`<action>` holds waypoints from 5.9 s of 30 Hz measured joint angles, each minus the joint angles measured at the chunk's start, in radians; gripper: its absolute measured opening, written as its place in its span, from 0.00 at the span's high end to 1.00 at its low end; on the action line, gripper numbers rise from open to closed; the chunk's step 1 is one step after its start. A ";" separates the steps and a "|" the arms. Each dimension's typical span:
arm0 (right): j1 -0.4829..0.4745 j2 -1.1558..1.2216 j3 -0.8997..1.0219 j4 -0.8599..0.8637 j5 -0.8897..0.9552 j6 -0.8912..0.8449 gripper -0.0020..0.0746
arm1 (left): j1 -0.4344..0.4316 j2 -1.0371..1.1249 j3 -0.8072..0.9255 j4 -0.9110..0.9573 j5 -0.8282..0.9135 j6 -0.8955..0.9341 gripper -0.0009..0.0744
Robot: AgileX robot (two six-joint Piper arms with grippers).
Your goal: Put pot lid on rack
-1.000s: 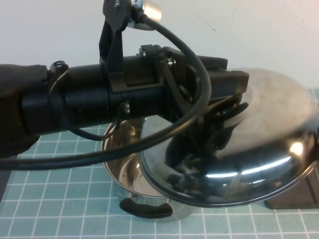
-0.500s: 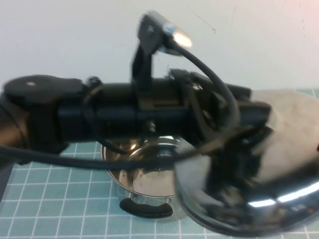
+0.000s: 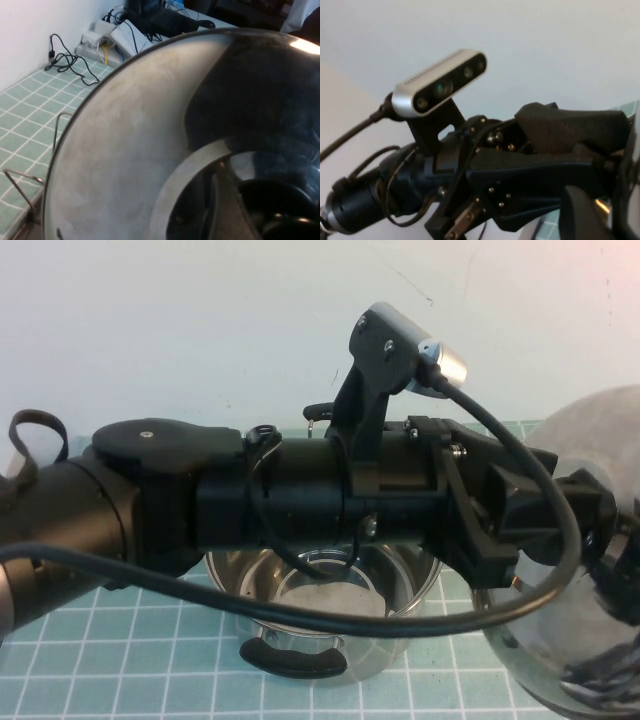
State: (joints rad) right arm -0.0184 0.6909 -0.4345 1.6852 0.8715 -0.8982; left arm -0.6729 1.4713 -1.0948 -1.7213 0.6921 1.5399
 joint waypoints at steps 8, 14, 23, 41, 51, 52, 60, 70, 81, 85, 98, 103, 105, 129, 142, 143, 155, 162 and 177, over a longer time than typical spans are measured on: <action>0.000 0.001 -0.083 -0.101 -0.007 -0.179 0.80 | 0.000 -0.002 -0.002 0.004 -0.010 0.134 0.49; 0.000 0.001 -0.286 -0.448 -0.015 -0.085 0.80 | -0.011 -0.045 0.000 0.031 -0.105 0.180 0.33; 0.000 0.026 -0.353 -0.937 -0.091 0.143 0.80 | -0.011 -0.279 0.000 0.384 -0.424 -0.021 0.90; 0.000 0.455 -0.353 -0.794 -0.198 -0.056 0.80 | -0.011 -0.440 0.000 1.078 -0.154 -0.687 0.99; 0.000 0.526 -0.353 -0.733 -0.235 -0.154 0.80 | -0.011 -0.440 0.000 1.258 -0.123 -0.828 0.99; 0.000 0.531 -0.353 -0.733 -0.237 -0.154 0.80 | -0.011 -0.440 0.000 1.268 -0.124 -0.837 0.99; 0.000 0.540 -0.357 -0.755 -0.287 -0.159 0.53 | -0.011 -0.440 0.000 1.362 -0.116 -0.896 0.99; -0.069 0.456 -0.359 -0.875 -0.254 -0.075 0.51 | -0.011 -0.471 0.000 1.616 -0.027 -1.148 0.99; -0.093 0.098 -0.359 -0.900 -0.209 -0.036 0.65 | -0.011 -0.729 0.143 1.867 0.013 -1.453 0.99; -0.093 -0.044 -0.359 -0.901 -0.200 -0.034 0.73 | -0.011 -0.873 0.285 1.993 0.002 -1.658 0.99; -0.093 -0.556 -0.186 -0.759 -0.248 -0.097 0.97 | -0.011 -1.366 0.657 2.197 -0.008 -2.154 0.99; -0.093 -0.698 -0.110 -0.696 -0.222 -0.106 0.98 | -0.011 -1.485 0.723 2.199 0.025 -2.163 0.99; -0.093 -0.710 -0.082 -0.685 -0.206 -0.106 0.98 | -0.011 -1.487 0.741 2.199 0.024 -2.172 0.99; -0.093 -0.710 0.026 -0.688 -0.061 -0.106 0.98 | -0.011 -1.487 0.765 2.181 -0.008 -2.180 0.99; -0.093 -0.710 0.256 -1.233 -0.448 0.246 0.98 | -0.011 -1.487 0.765 2.181 -0.008 -2.180 0.99; -0.093 -0.710 0.276 -1.316 -0.460 0.337 0.98 | -0.011 -1.487 0.765 2.181 -0.008 -2.180 0.99; -0.093 -0.708 0.454 -1.790 -0.513 0.939 0.98 | -0.011 -1.487 0.765 2.181 -0.008 -2.180 0.99; -0.093 -0.708 0.454 -1.790 -0.513 0.991 0.98 | -0.011 -1.487 0.765 2.181 -0.008 -2.180 0.99; 0.006 -0.708 0.454 -1.784 -0.515 0.952 0.98 | -0.011 -1.487 0.765 2.181 -0.008 -2.180 0.99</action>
State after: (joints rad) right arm -0.0123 -0.0171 0.0199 -0.0990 0.3564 0.0542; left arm -0.6836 -0.0156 -0.3302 0.4601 0.6839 -0.6402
